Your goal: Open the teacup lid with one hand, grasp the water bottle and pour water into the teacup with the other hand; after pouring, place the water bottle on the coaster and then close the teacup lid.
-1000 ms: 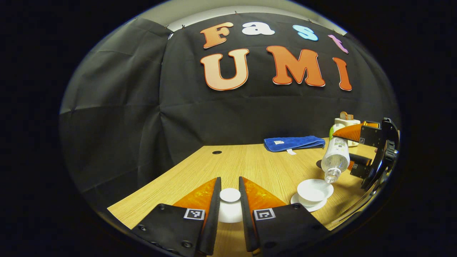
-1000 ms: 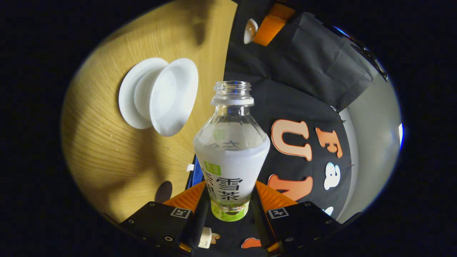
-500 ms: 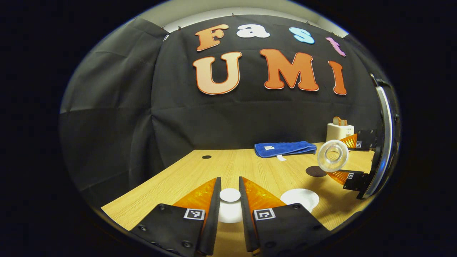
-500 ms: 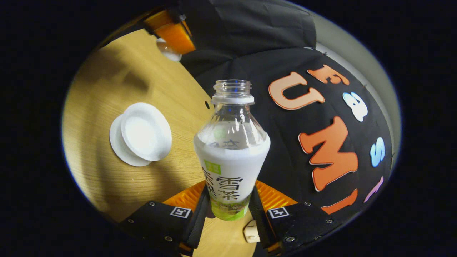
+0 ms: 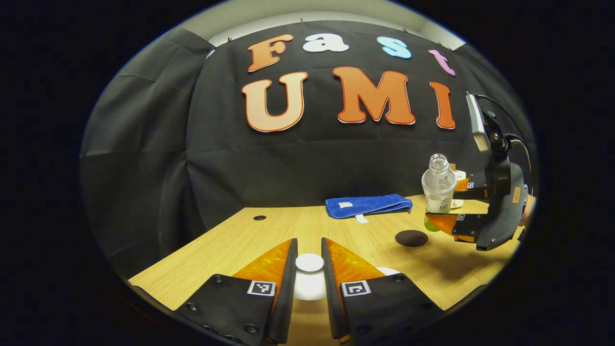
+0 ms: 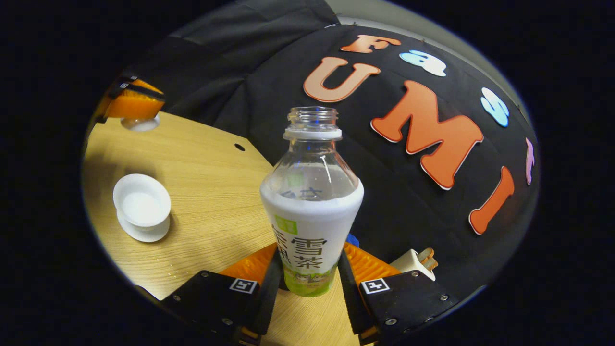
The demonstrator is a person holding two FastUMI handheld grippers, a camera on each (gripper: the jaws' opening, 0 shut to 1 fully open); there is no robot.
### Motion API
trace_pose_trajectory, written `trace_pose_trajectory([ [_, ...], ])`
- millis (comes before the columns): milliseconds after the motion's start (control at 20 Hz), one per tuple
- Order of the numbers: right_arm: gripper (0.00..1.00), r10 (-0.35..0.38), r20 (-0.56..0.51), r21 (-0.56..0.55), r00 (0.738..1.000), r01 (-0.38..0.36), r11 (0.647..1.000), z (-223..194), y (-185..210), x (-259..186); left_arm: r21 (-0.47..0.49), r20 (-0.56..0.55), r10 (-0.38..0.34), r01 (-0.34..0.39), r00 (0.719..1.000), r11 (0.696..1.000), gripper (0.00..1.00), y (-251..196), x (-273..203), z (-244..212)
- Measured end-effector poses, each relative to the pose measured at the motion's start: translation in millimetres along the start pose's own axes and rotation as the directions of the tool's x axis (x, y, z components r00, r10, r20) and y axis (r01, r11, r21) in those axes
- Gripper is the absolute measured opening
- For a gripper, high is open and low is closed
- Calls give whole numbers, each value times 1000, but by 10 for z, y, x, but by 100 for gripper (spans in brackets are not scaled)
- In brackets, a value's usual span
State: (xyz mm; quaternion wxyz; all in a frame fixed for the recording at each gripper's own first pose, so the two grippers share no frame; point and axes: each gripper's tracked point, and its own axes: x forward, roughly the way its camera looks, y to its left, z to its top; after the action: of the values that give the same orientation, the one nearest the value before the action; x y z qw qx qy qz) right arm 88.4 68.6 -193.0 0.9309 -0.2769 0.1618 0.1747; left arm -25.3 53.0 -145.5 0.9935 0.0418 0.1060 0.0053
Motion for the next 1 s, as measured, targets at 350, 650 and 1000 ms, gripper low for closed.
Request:
trace_pose_trajectory([
  [350,64,-13,12,288,1000,9,958,8,-351,96,-15,36,-59,60,998,998,36,-314,58,180],
  [650,64,2,-4,462,1000,0,887,-133,-440,341,-14,16,-110,110,994,994,36,-574,65,70],
  [1000,64,78,-78,553,994,-22,833,-486,-162,744,-27,-12,-113,113,993,993,35,-579,17,-40],
])
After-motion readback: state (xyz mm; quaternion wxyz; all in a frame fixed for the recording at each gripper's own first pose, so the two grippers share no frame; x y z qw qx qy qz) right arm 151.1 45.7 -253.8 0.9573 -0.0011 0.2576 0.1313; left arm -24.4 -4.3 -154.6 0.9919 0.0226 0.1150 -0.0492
